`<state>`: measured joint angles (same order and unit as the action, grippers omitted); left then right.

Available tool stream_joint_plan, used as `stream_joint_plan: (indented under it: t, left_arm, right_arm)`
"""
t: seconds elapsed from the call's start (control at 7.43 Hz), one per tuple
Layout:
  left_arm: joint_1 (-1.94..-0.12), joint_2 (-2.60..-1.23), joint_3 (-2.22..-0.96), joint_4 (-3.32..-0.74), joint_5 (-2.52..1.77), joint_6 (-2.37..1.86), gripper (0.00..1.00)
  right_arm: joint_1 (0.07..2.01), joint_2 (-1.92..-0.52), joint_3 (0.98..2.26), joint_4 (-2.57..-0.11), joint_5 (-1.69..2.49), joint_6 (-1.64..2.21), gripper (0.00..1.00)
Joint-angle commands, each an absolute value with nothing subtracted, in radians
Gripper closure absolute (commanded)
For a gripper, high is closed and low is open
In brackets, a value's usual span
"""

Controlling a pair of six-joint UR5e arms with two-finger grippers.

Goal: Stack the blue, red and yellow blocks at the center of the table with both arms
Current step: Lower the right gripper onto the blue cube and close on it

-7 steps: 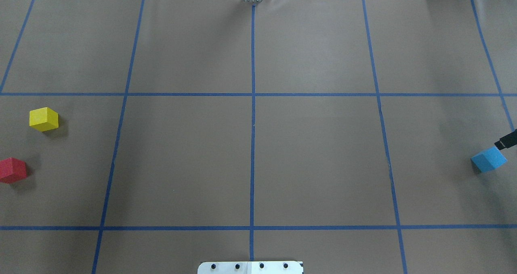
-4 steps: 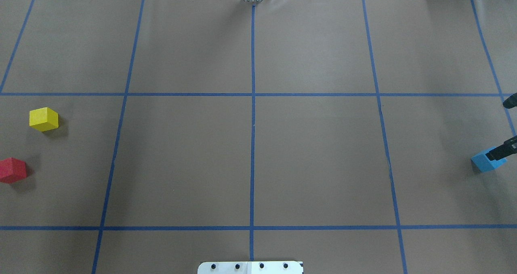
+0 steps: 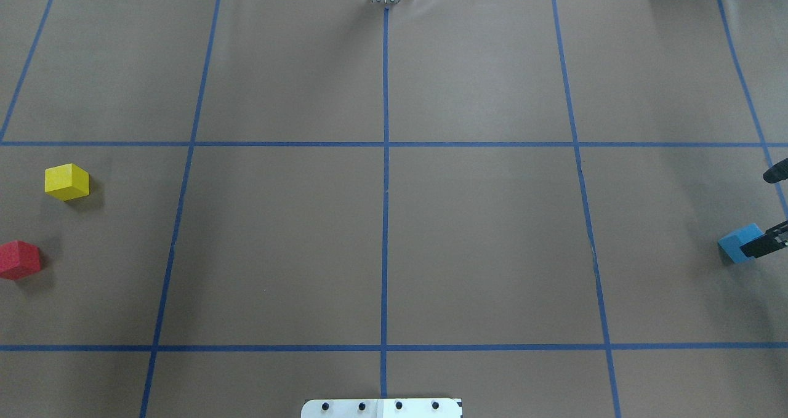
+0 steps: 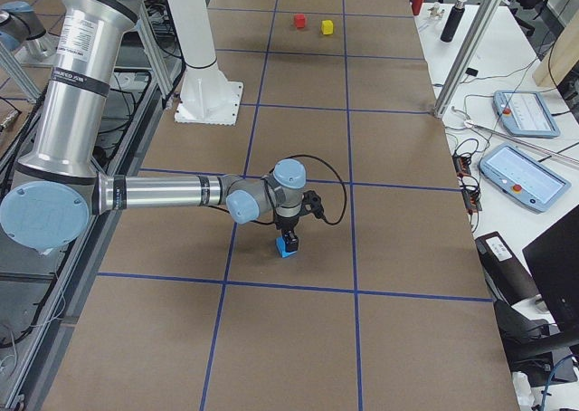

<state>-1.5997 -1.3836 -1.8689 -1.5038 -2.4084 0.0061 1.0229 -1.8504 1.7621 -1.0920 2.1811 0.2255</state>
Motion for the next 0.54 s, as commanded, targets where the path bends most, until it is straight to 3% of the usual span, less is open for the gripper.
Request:
stream_joint_plan:
  t: [0.0, 0.4]
  left_arm:
    - [-1.6, -1.384, -1.87, -1.503, -2.408, 0.008, 0.0]
    - [-1.6, -1.382, -1.876, -1.503, -2.407, 0.008, 0.0]
  right_arm:
    - [1.022, -1.845, 1.692, -0.989, 2.19, 0.235, 0.05]
    - [1.019, -1.826, 1.686, -0.989, 2.21, 0.239, 0.03]
